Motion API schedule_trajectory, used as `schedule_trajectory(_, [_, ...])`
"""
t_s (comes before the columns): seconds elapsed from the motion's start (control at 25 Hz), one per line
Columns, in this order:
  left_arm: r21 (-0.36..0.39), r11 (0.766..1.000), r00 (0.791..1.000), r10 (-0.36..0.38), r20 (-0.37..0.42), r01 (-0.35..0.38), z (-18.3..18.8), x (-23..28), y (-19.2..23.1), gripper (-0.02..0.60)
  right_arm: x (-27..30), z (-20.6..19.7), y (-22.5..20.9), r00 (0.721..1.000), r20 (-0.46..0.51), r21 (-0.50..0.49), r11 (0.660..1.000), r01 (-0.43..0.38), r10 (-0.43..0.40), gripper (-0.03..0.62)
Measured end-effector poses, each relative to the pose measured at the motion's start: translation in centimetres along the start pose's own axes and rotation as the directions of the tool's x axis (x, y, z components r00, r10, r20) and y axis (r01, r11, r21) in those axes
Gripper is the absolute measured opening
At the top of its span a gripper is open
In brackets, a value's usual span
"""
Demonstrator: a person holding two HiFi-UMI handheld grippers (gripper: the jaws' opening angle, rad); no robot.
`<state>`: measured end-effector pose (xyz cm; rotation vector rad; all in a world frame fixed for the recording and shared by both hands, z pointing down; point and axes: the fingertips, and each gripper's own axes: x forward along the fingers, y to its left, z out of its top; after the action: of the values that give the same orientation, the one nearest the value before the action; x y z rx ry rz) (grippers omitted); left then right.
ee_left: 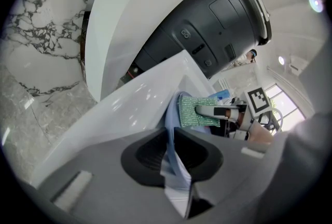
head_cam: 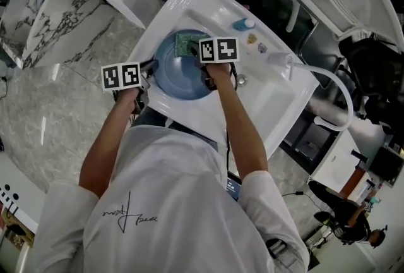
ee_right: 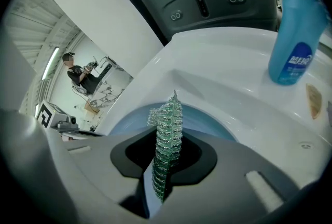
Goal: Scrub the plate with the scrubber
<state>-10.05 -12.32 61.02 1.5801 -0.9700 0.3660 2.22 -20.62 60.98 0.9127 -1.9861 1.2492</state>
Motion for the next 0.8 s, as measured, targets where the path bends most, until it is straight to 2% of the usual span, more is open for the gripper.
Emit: schedule_trajectory(0.8, [-0.012,1.0,1.0,-0.01,0.017,0.01,0.1,0.2,-0.3,0.098,-3.1,-0.7,-4.7,0.99,0.061,0.081,0.989,0.123,-0.129,0.06])
